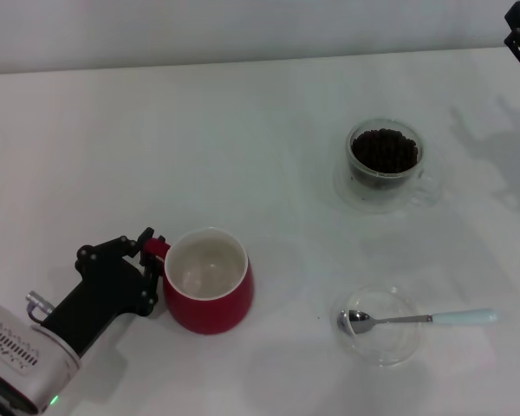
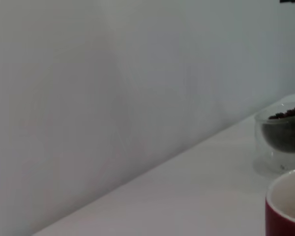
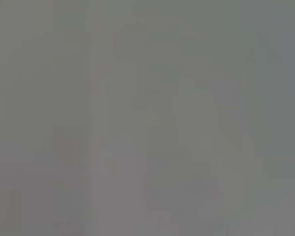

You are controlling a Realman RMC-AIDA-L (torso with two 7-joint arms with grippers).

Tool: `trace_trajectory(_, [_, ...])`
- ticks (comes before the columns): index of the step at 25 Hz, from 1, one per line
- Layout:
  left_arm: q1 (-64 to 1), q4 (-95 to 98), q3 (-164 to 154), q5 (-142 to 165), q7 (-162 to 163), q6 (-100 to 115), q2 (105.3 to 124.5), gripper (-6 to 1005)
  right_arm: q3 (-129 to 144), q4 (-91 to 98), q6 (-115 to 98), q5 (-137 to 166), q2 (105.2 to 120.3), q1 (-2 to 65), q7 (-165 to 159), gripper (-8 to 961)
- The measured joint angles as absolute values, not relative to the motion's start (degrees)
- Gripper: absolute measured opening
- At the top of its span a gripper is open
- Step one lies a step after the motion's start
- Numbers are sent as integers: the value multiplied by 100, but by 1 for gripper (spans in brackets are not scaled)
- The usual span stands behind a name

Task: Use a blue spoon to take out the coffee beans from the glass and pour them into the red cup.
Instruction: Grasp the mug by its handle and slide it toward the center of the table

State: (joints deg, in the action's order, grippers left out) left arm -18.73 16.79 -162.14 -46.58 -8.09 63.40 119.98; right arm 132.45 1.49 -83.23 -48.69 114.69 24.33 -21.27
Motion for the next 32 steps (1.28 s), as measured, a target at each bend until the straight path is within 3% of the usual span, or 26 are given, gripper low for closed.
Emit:
trace_trajectory(16, [-1646,1678,-16208,-4688,-776,6349,11988,174,13254,127,-8434,-4870,11451,2387,-2127,870])
trace_trajectory(32, [-1090,1656,-16220,-4677,-757,6924,11950,804,13254,149,-8569,-4790,11454,2337,-2127,869])
